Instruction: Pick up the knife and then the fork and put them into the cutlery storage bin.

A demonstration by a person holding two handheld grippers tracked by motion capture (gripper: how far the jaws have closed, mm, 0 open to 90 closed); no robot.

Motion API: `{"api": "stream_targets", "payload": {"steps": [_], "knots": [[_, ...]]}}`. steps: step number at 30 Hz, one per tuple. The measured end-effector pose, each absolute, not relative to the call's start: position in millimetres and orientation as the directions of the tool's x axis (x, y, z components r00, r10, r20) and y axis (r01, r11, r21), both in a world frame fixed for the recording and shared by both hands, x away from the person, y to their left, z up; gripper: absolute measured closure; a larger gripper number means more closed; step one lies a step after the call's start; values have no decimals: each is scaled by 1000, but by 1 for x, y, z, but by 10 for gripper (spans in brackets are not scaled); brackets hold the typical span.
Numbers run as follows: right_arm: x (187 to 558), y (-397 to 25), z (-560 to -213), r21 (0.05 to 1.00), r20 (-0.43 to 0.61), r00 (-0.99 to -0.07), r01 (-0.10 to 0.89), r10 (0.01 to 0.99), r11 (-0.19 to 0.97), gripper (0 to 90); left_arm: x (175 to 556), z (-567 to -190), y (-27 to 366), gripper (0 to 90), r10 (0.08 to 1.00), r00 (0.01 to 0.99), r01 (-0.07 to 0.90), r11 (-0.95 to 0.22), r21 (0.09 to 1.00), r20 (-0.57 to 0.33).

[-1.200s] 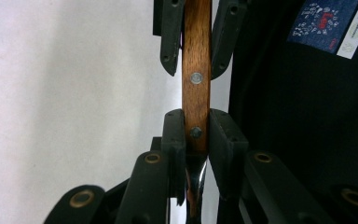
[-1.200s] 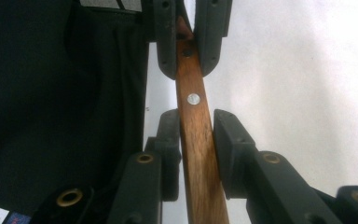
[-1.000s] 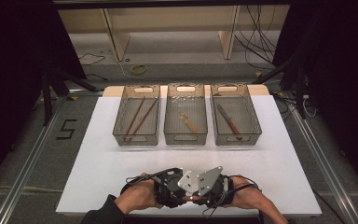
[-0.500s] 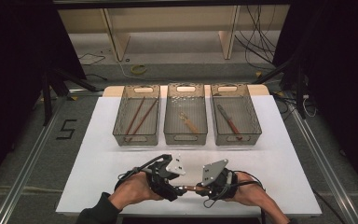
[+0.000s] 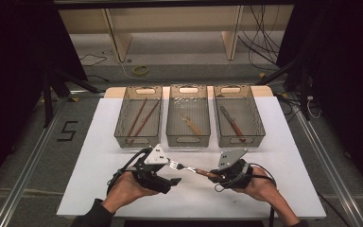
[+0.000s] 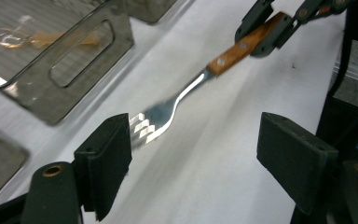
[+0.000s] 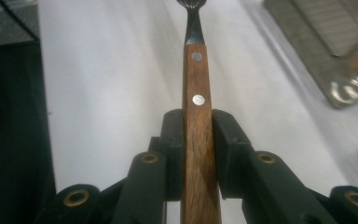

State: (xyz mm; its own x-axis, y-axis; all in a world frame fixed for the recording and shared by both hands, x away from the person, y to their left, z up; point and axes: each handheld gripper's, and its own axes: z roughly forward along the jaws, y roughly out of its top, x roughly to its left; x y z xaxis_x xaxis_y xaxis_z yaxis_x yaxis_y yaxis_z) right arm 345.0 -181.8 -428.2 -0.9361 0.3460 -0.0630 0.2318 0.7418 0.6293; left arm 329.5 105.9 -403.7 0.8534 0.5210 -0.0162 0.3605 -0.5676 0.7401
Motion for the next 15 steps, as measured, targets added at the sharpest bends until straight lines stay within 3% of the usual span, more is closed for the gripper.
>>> {"api": "stream_targets", "payload": {"steps": [15], "knots": [[369,-218,-402,705,-76,-851,323,520,631,762,336,-431,145,232,651,752,449,-395,802,-100]]}}
